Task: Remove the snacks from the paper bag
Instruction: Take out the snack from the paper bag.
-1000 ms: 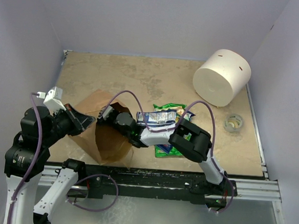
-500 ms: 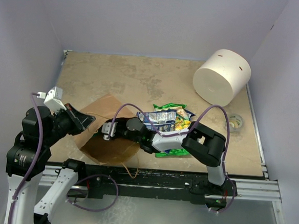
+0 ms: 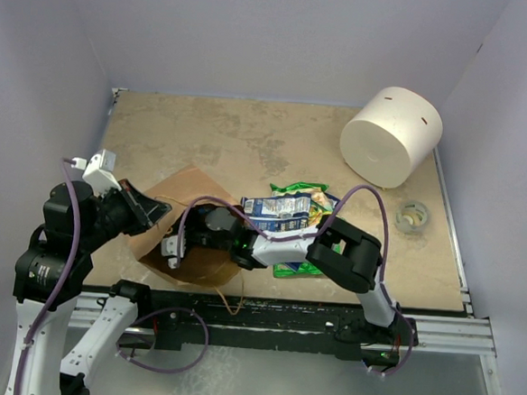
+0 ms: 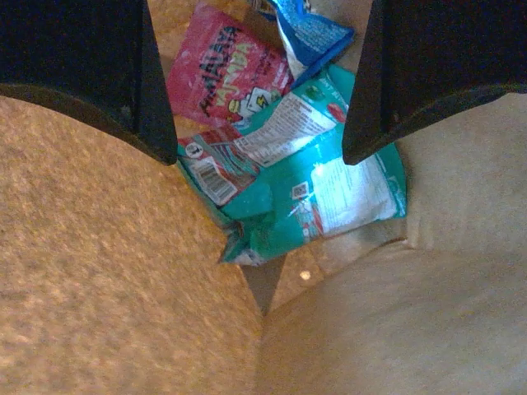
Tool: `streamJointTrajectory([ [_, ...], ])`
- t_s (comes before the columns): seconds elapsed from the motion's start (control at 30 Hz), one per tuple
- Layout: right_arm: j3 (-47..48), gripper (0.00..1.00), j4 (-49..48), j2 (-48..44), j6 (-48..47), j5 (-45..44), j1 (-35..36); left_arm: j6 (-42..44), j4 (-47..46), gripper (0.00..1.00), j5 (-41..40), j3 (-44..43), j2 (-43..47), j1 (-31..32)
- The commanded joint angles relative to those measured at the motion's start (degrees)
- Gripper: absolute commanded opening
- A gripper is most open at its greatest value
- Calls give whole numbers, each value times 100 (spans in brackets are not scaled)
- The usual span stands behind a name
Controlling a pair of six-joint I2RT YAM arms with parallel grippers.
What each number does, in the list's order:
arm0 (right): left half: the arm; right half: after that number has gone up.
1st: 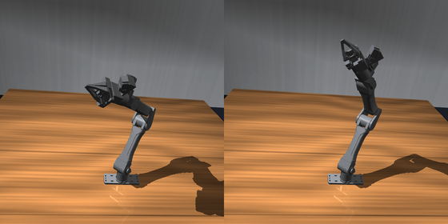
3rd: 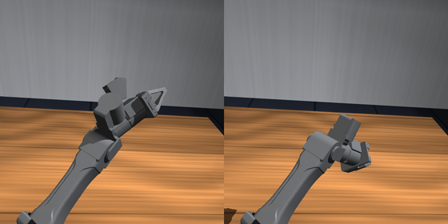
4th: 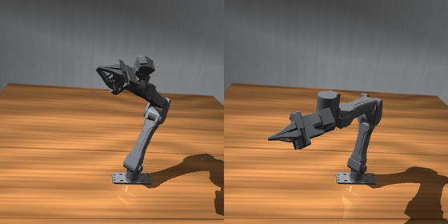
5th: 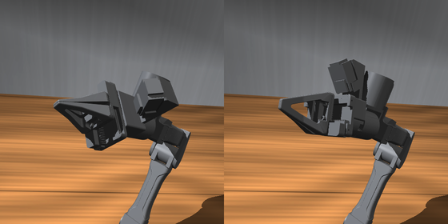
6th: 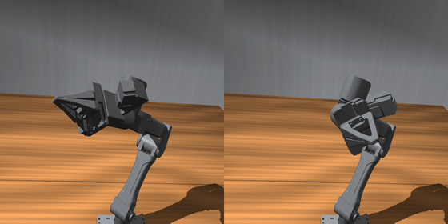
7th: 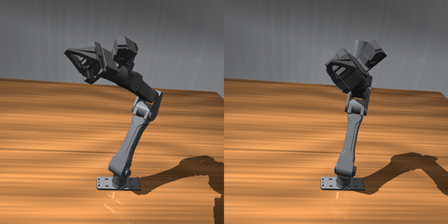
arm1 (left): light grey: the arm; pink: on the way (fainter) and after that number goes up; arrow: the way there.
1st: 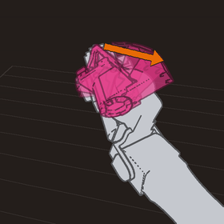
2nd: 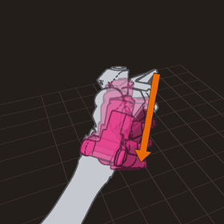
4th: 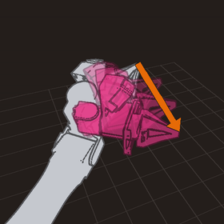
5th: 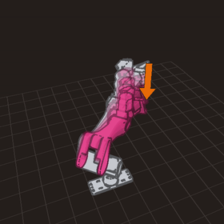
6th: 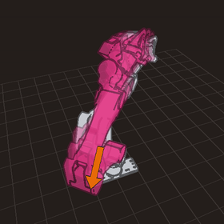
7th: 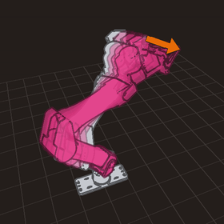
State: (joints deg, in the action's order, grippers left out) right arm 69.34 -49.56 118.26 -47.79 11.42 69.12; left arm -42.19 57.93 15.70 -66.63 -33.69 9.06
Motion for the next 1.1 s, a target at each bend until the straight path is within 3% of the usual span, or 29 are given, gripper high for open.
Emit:
streamJointTrajectory([
  [0.0,511,85,-37,192,-999,-43,56,148,-168,0,178,-184,-6,8],
  [0.17,993,90,255,462,-1617,117,36,281,-178,0,283,-307,-110,8],
  [0.23,1219,96,445,567,-1609,214,30,338,-249,0,375,-333,-187,8],
  [0.4,1599,96,536,964,-1275,117,36,428,-481,0,666,-443,-410,8],
  [0.6,1449,95,266,1024,-338,-222,33,563,-520,0,697,-708,-590,8],
  [0.8,945,96,-304,703,1430,-716,64,484,-1022,0,747,-599,-575,8],
  [0.87,733,100,-643,676,2031,-744,64,434,-1250,0,868,-576,-575,8],
  [1.07,900,99,-1048,933,2638,-1249,75,159,-1930,0,1481,-422,-617,8],
])
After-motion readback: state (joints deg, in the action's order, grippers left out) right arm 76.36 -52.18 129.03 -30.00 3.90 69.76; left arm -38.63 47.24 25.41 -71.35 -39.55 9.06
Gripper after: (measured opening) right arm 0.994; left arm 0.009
